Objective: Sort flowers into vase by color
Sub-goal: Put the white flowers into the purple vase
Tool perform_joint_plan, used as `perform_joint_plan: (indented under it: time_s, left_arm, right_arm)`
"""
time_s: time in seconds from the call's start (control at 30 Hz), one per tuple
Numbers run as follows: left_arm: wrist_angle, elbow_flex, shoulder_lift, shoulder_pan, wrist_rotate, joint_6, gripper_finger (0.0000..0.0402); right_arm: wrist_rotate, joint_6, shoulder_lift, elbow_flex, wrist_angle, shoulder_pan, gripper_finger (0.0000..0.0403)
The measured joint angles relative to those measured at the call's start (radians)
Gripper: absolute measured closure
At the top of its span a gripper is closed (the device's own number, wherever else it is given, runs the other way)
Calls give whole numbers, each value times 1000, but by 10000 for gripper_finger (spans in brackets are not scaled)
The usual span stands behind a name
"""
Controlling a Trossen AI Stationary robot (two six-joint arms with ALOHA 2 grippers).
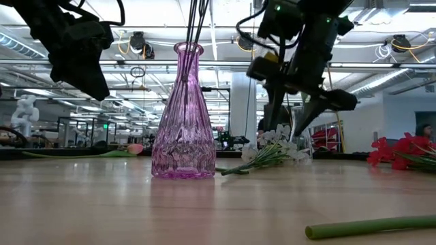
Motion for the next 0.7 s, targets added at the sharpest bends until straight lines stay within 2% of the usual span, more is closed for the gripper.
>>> perform_joint_plan:
  time_s: [0.2, 0.7]
  left_arm:
    - [0, 0, 0, 0, 0, 46, 252]
    - [1, 0, 0, 0, 0, 46, 252]
  right_arm:
    - [-23, 19, 80, 0, 112, 0, 154]
    - [-1, 44, 192, 5, 140, -16, 158]
